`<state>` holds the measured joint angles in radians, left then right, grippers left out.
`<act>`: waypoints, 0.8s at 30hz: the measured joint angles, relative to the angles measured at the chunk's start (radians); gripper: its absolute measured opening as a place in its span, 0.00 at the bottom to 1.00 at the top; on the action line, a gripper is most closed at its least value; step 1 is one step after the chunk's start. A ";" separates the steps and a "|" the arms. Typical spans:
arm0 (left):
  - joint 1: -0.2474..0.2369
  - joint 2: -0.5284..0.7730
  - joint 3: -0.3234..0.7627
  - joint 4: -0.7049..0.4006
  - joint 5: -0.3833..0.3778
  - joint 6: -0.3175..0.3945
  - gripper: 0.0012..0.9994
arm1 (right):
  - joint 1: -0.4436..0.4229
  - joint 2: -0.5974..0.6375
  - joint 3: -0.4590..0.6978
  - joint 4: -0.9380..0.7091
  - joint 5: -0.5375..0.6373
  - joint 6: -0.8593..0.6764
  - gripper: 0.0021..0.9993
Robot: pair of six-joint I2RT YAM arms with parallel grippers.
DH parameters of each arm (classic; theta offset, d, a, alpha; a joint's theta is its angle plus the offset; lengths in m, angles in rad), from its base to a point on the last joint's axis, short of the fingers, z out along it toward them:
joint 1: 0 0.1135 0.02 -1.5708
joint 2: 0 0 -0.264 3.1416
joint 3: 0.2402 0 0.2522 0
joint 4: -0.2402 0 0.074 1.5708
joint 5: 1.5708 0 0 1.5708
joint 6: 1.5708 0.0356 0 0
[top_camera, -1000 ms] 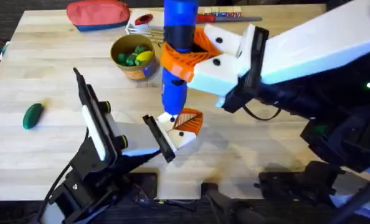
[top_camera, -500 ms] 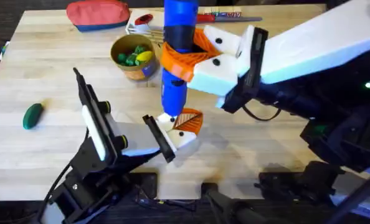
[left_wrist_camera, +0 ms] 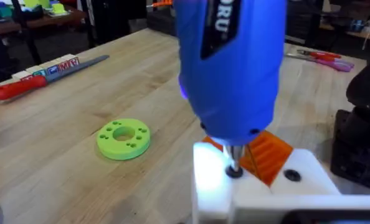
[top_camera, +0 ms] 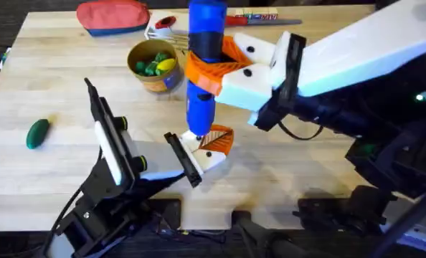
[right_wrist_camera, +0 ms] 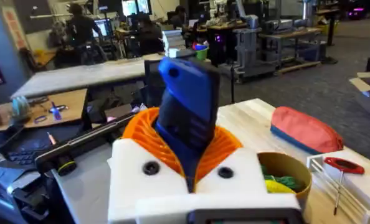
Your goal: Pick up the gripper from the table and insert it into the empty holder that is missing its gripper. Then pick up a screw, insert it into the mounting hole, and use the screwdriver to tighten it. Finally, clean up the table by picking up the vegetable and placing it into the bucket.
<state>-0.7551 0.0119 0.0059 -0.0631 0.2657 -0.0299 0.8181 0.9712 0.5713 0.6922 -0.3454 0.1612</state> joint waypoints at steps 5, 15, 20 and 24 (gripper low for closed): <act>0.000 0.000 0.000 0.000 0.000 0.000 0.00 | 0.000 0.019 0.000 0.011 0.005 0.005 0.00; 0.000 0.000 0.000 0.000 0.000 0.000 0.00 | 0.000 0.027 0.000 0.175 0.007 0.011 0.00; 0.000 0.000 0.000 0.000 0.000 0.000 0.00 | -0.041 0.006 0.000 0.247 0.004 0.010 0.00; 0.000 0.000 0.000 0.000 0.000 0.000 0.00 | -0.141 0.020 0.000 0.151 0.005 -0.086 0.00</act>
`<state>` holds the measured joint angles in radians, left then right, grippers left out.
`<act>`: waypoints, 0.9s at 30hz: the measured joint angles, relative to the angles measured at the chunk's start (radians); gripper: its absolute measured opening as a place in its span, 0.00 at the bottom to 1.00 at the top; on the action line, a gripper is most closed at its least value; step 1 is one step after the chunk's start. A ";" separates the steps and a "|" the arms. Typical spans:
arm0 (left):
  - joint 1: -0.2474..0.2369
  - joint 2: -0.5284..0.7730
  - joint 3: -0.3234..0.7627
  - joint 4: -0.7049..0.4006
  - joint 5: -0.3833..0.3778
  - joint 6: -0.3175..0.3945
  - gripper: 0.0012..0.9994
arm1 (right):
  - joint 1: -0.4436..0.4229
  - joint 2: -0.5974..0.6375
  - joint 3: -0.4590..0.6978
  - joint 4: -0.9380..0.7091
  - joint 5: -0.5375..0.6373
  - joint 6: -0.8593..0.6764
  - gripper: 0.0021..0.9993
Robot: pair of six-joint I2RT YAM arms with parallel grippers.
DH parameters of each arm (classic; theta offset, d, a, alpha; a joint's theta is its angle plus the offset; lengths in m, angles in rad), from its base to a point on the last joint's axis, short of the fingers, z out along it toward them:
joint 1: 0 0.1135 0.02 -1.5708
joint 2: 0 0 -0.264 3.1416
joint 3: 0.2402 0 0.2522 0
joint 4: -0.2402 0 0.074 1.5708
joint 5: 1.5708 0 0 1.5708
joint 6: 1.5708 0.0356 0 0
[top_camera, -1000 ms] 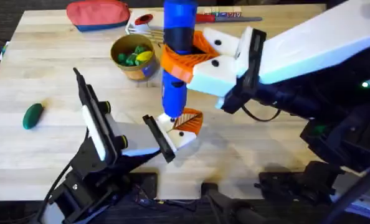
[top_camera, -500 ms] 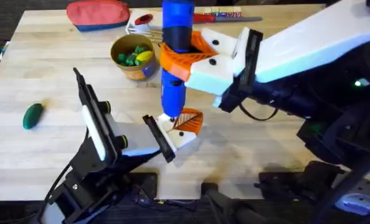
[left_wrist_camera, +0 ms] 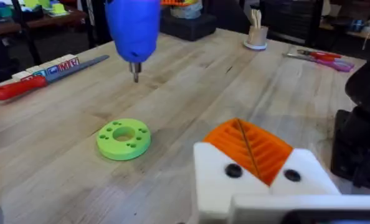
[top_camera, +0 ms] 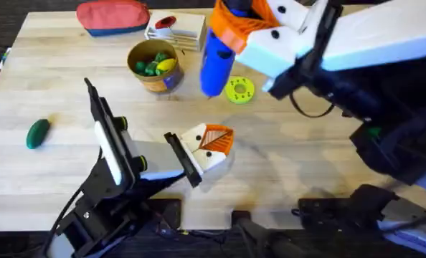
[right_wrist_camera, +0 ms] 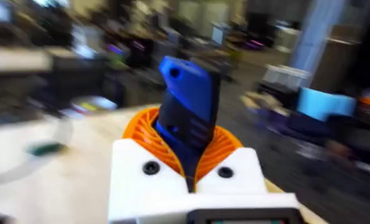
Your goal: Pick up the gripper from the table and insert it into the empty holder that is missing its gripper. Then pick up a screw, insert it into the mounting hole, and use the screwdriver to tighten it. Finally, clean up the table by picking up the vegetable and placing it into the bucket.
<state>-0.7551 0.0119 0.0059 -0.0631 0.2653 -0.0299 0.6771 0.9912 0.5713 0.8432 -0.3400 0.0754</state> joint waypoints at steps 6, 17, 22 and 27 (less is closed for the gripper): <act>0.000 0.000 0.000 0.000 0.000 0.000 0.00 | -0.239 0.108 0.000 -0.101 0.092 -0.321 0.00; 0.000 0.000 0.000 0.000 0.000 0.000 0.00 | -0.563 0.333 0.000 -0.142 0.285 -0.870 0.00; 0.000 0.000 0.000 0.000 0.000 0.000 0.00 | -0.582 0.453 0.000 -0.211 0.370 -1.153 0.00; 0.000 0.000 0.000 0.000 0.000 0.000 0.00 | -0.579 0.567 0.000 -0.254 0.403 -1.364 0.00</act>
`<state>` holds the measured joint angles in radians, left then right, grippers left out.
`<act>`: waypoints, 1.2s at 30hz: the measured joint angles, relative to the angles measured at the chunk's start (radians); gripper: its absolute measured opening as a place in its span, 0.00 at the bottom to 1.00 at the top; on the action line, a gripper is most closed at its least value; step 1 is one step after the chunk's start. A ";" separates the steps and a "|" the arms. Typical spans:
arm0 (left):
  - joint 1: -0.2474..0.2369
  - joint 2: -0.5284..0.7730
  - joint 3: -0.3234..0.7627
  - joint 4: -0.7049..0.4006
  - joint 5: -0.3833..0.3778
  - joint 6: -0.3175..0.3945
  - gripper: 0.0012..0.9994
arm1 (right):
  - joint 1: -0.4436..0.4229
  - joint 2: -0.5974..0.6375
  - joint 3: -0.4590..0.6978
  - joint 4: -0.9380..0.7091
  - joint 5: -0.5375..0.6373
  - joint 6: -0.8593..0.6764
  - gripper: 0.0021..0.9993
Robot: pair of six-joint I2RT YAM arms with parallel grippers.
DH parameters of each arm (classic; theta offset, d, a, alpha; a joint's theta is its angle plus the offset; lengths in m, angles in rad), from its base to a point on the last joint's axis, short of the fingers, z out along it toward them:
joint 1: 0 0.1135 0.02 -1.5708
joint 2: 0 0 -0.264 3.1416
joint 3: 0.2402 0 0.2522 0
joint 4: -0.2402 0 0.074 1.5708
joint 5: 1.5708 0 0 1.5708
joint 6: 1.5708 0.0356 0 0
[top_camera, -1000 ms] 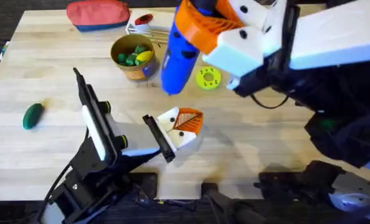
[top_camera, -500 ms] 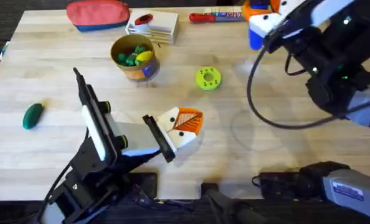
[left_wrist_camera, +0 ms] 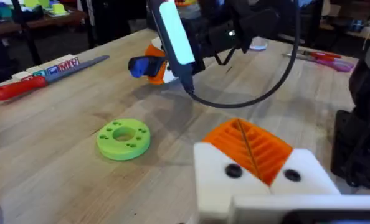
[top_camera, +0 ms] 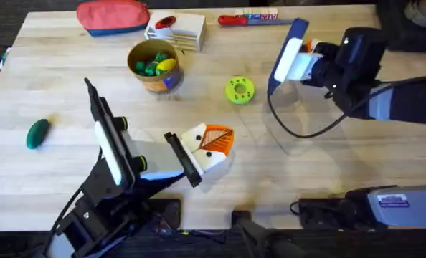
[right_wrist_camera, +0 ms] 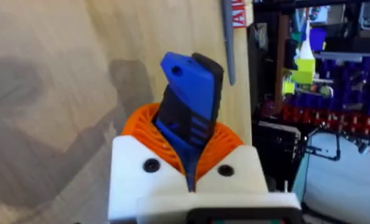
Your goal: Pick up the gripper from the table and insert it into the empty holder that is missing its gripper. Then pick up a screw, insert it into the mounting hole, and use the screwdriver to tighten it. Finally, clean up the table by picking up the vegetable and placing it into the bucket.
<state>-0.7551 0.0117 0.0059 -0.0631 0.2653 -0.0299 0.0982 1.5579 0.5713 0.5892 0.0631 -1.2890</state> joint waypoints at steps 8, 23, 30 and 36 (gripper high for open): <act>0.000 0.000 0.000 0.000 0.000 0.000 0.00 | 0.040 0.031 0.000 -0.119 0.017 -0.096 0.41; 0.000 0.000 0.000 0.000 0.000 0.001 0.93 | 0.178 -0.018 0.020 -0.167 0.111 0.251 0.99; 0.000 0.000 0.000 0.026 -0.041 0.001 0.99 | 0.213 -0.148 0.019 -0.169 0.161 0.635 0.99; 0.000 0.000 0.063 0.021 -0.291 -0.052 0.99 | 0.255 -0.227 0.019 -0.164 0.168 0.817 0.99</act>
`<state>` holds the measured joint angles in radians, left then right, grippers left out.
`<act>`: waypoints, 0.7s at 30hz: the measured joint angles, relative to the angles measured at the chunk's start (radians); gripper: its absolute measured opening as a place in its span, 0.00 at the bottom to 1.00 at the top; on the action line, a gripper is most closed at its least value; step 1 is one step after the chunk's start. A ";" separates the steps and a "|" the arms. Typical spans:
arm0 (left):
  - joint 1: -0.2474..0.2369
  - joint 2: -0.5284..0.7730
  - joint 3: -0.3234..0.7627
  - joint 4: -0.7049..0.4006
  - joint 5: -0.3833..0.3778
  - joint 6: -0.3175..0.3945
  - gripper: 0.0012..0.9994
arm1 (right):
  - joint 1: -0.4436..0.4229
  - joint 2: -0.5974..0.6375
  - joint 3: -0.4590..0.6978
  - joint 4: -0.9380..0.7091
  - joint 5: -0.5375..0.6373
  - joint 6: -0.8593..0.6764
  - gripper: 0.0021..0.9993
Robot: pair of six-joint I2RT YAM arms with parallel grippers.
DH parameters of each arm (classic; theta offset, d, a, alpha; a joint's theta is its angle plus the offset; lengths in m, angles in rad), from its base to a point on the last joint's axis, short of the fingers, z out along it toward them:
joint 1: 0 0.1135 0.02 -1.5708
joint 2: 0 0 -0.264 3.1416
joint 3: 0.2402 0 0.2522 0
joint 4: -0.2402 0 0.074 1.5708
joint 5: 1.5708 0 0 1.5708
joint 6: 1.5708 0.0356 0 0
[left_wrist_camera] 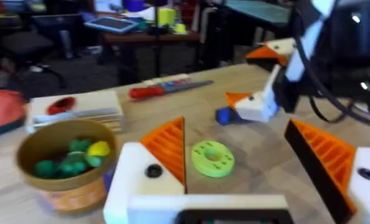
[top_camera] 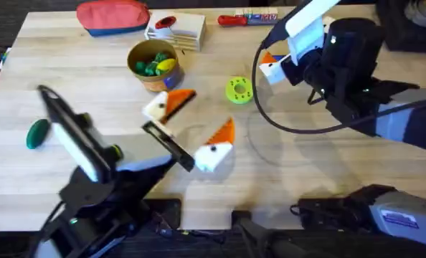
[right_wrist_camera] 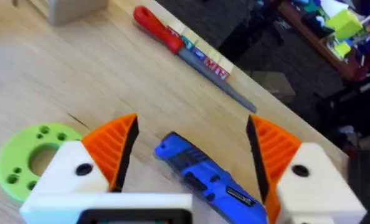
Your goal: Pick up the gripper from the table and insert it into the empty holder that is missing its gripper. Then pick up a screw, insert it into the mounting hole, and use the screwdriver to tighten it. Finally, clean up the table by picking up the vegetable and placing it into the bucket.
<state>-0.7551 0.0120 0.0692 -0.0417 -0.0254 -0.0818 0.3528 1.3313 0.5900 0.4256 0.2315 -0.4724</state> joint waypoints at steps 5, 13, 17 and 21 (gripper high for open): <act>0.000 0.033 0.294 -0.301 -0.292 -0.045 0.99 | 0.063 -0.032 0.000 0.008 0.000 0.047 0.99; 0.000 0.300 0.850 -0.962 -0.652 -0.257 0.99 | 0.124 -0.038 0.000 0.021 0.000 0.062 0.99; 0.000 0.437 1.069 -1.240 -0.702 -0.384 0.99 | 0.128 -0.038 0.000 0.039 0.000 0.062 0.99; 0.000 0.554 1.232 -1.389 -0.695 -0.458 0.99 | 0.128 -0.038 0.000 0.045 0.000 0.065 0.99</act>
<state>-0.7551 0.5664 1.3013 -1.4312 -0.7203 -0.5397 0.4805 1.2934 0.5900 0.4705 0.2317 -0.4076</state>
